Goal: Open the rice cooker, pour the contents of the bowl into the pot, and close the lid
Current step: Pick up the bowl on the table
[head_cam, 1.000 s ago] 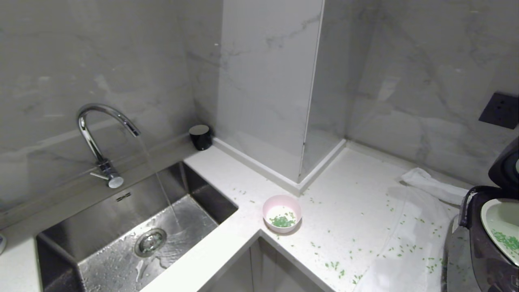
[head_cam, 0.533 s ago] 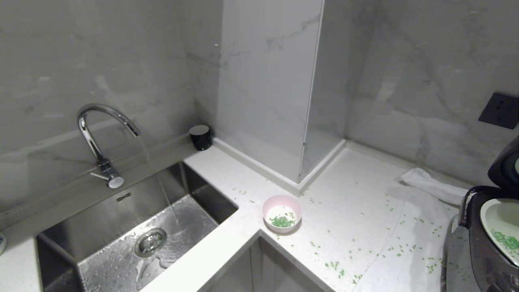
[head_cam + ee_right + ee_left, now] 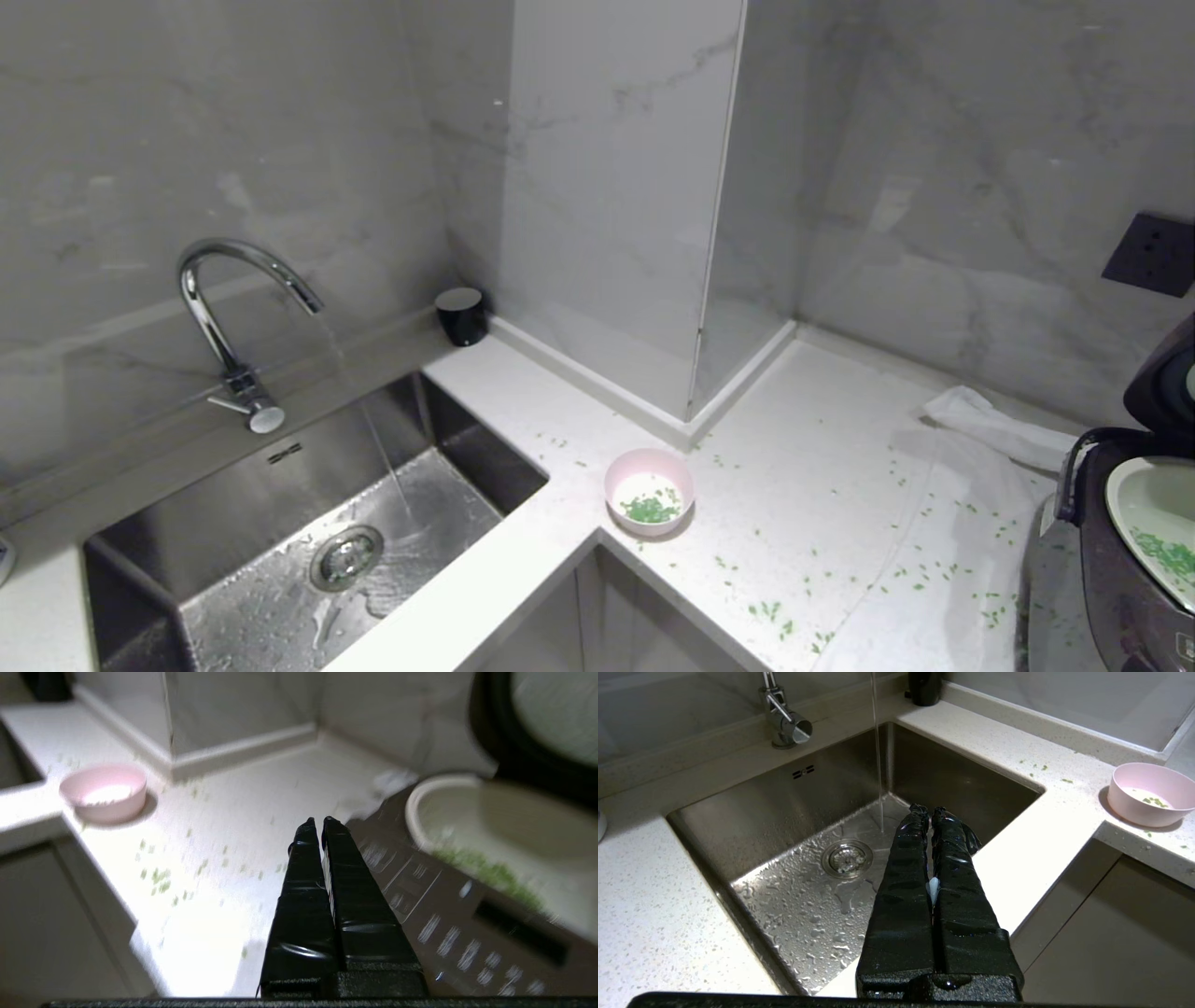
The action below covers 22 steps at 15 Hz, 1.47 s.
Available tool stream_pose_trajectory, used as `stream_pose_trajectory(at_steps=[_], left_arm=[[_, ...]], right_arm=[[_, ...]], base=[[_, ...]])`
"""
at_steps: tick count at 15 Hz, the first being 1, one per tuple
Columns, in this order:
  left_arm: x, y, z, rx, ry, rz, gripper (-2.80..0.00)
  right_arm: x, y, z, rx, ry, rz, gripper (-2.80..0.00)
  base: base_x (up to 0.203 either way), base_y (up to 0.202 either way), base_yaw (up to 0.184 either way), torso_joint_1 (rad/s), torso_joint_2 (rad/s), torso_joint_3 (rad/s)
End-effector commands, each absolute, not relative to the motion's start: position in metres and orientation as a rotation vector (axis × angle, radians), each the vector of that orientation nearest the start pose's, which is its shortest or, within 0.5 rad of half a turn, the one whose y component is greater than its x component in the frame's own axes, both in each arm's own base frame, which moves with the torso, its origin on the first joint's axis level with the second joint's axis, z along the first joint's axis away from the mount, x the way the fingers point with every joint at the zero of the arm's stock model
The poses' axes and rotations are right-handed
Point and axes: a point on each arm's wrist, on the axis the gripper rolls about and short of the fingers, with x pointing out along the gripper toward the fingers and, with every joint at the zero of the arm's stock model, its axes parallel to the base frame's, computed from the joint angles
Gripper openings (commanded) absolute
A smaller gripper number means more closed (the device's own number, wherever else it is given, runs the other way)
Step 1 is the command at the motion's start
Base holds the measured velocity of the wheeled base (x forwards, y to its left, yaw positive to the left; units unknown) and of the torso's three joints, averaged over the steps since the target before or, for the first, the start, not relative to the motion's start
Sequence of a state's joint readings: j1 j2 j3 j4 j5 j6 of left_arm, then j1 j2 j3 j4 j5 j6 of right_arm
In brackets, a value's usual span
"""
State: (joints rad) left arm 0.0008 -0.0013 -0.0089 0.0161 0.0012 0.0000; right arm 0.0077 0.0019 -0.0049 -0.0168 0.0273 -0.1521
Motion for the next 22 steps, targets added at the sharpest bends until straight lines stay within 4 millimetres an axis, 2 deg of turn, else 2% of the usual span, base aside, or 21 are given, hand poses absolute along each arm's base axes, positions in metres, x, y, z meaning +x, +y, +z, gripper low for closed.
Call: stream_pose_trajectory(at_steps=[1,3,5,7,9,13,15,17,19,22], left_arm=[[-0.024,0.0,0.076,0.005,0.01,0.006,-2.8],[-0.024,0.0,0.082,0.034,0.01,-0.002,-2.8],[-0.021,-0.001,0.105,0.037,0.022,-0.02,-2.8],[-0.006,-0.001,0.134,0.03,0.096,-0.044,-2.8],[0.024,-0.002,0.157,0.012,0.192,-0.078,-2.8],[0.101,-0.008,0.179,-0.016,0.384,-0.173,-2.8],[0.141,-0.026,0.198,-0.048,0.407,-0.274,-2.8],[0.172,-0.058,0.213,-0.074,0.434,-0.377,-2.8],[0.204,-0.085,0.213,-0.088,0.494,-0.36,-2.8],[0.246,-0.131,0.199,-0.09,0.59,-0.34,-2.8]], right_arm=[[-0.023,0.001,0.074,-0.14,0.016,0.047,-2.8],[-0.023,0.001,0.074,-0.132,0.009,0.048,-2.8],[-0.023,0.001,0.075,-0.079,0.009,0.04,-2.8],[-0.023,0.0,0.075,-0.037,0.01,0.022,-2.8],[-0.023,0.0,0.075,-0.036,0.01,0.019,-2.8],[-0.023,0.0,0.075,-0.037,0.01,0.019,-2.8],[-0.023,0.0,0.075,-0.036,0.01,0.019,-2.8],[-0.023,0.0,0.075,-0.037,0.01,0.019,-2.8],[-0.023,0.0,0.075,-0.037,0.01,0.019,-2.8],[-0.023,0.0,0.075,-0.037,0.01,0.019,-2.8]], base=[[0.0,0.0,0.0,0.0,0.0,0.0],[0.0,0.0,0.0,0.0,0.0,0.0],[0.0,0.0,0.0,0.0,0.0,0.0],[0.0,0.0,0.0,0.0,0.0,0.0],[0.0,0.0,0.0,0.0,0.0,0.0],[0.0,0.0,0.0,0.0,0.0,0.0],[0.0,0.0,0.0,0.0,0.0,0.0],[0.0,0.0,0.0,0.0,0.0,0.0],[0.0,0.0,0.0,0.0,0.0,0.0],[0.0,0.0,0.0,0.0,0.0,0.0]])
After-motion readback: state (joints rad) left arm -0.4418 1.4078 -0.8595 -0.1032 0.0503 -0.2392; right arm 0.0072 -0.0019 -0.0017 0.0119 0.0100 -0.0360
